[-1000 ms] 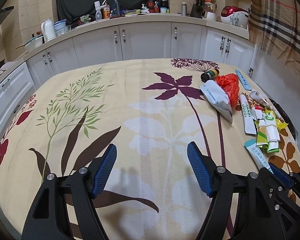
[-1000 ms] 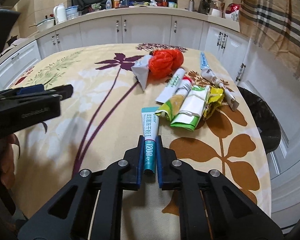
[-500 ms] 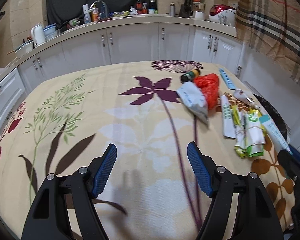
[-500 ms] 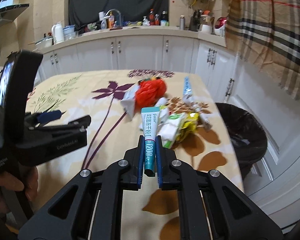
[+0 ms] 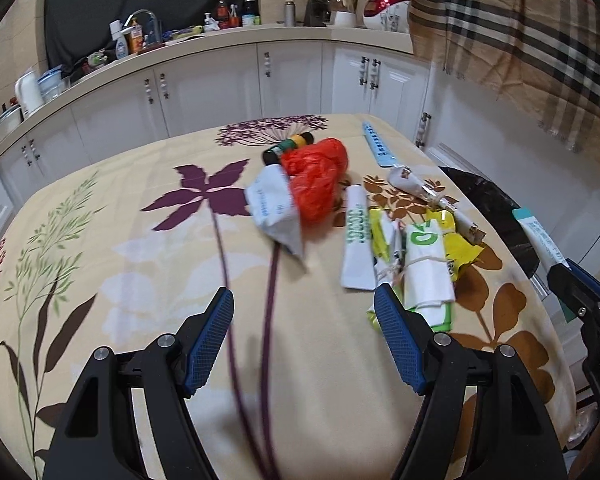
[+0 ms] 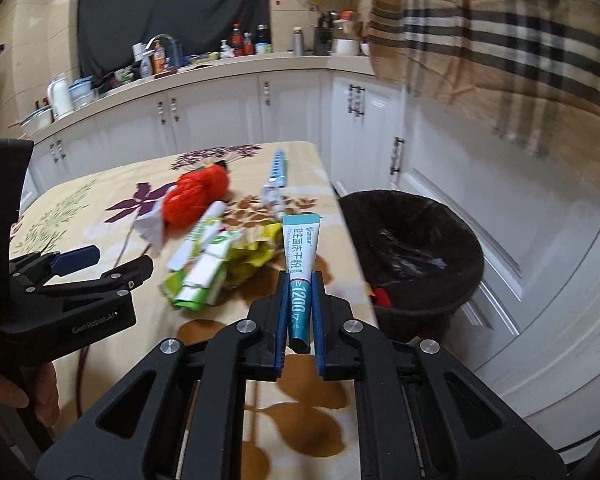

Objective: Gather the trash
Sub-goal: 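Grasp the white green-printed tube with the left tool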

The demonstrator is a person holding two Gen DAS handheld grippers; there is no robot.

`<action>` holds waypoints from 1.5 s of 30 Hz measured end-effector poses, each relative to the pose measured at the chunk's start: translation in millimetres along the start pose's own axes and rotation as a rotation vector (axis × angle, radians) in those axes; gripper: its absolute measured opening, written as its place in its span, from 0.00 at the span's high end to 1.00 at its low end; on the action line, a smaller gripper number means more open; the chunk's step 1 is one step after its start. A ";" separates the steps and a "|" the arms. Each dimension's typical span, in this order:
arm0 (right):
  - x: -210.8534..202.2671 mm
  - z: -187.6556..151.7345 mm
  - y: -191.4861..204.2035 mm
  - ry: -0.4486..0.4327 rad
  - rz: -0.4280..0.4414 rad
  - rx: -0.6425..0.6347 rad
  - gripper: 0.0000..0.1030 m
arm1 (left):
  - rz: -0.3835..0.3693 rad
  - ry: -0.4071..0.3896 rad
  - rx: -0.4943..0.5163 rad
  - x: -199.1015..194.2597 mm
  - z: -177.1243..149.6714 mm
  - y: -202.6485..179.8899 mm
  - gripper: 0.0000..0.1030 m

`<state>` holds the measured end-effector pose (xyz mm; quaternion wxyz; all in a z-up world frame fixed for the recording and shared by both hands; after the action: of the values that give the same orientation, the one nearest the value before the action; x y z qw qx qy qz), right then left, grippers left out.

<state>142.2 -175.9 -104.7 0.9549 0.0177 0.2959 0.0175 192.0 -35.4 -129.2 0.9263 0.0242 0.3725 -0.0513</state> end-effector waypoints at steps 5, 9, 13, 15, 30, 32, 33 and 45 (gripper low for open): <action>5.4 -0.7 -20.0 0.003 -0.013 0.034 0.90 | 0.011 0.014 0.019 15.6 9.7 -5.6 0.35; 12.5 -0.4 -32.5 0.008 -0.020 0.055 0.90 | 0.017 0.033 0.034 27.5 13.3 -9.1 0.37; 20.4 1.0 -40.8 0.015 -0.021 0.072 0.90 | 0.020 0.052 0.046 37.6 14.9 -11.0 0.40; 23.7 2.4 -43.8 0.017 -0.022 0.075 0.90 | 0.018 0.062 0.051 42.2 16.1 -12.8 0.41; 39.2 6.0 -52.2 0.037 -0.004 0.092 0.90 | -0.036 0.090 0.075 52.7 19.6 -26.4 0.79; 39.4 6.0 -52.3 0.037 -0.003 0.093 0.90 | -0.035 0.084 0.080 52.5 19.9 -27.6 0.79; 39.3 5.8 -52.8 0.037 -0.004 0.093 0.90 | -0.037 0.082 0.080 51.9 19.8 -27.4 0.79; 35.6 12.4 -61.1 0.014 -0.031 0.089 0.90 | -0.042 0.033 0.058 27.0 22.4 -23.1 0.79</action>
<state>179.9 -235.7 -117.2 0.9512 0.0556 0.3032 -0.0105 224.1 -62.3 -131.8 0.9176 0.0441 0.3866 -0.0811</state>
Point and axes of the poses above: each gripper's, at about its wrist camera, not at the fingertips, and x roughly the way its jaws point, y to its left, z to its top, the point moved 10 cm from there along x, roughly the way its jaws point, and after that the axes turned 2 degrees about -y, right-handed, at the moved point
